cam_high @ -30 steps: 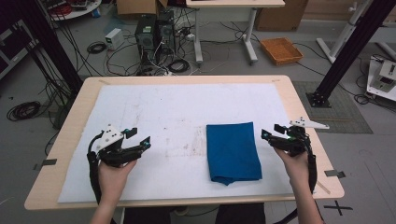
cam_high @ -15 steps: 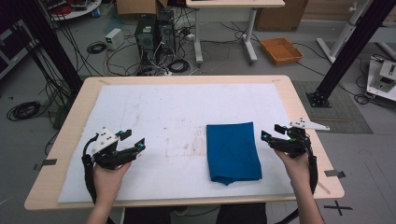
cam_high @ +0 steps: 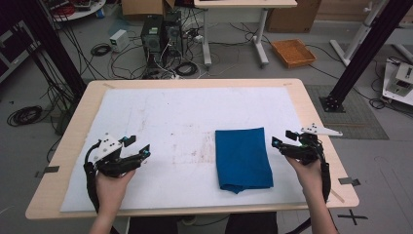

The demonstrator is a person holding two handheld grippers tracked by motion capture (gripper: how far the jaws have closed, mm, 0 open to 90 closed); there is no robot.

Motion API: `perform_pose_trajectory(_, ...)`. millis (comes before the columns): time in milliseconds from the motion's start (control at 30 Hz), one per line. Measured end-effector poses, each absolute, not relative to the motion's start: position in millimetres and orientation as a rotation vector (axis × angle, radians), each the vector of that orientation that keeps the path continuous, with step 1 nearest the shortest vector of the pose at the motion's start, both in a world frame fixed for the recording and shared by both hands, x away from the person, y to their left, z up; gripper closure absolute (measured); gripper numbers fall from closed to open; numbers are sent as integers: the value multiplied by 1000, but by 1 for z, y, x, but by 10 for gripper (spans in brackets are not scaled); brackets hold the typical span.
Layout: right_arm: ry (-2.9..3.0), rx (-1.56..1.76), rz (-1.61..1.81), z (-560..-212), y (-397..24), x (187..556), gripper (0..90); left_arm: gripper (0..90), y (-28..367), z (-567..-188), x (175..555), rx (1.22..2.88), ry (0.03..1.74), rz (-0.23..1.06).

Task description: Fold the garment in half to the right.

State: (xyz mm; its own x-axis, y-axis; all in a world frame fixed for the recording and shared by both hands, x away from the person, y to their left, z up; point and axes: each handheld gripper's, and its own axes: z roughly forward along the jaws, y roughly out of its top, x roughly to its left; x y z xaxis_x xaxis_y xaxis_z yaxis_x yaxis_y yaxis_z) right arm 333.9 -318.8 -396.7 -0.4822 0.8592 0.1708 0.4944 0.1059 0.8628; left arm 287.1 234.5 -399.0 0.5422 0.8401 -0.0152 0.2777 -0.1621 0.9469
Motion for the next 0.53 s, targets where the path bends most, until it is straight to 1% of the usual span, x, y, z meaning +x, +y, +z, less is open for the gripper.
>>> perform_pose_trajectory(533,2029,1321,1330,-399,-315,336,300,368,236,-400,287,1721,948,652)
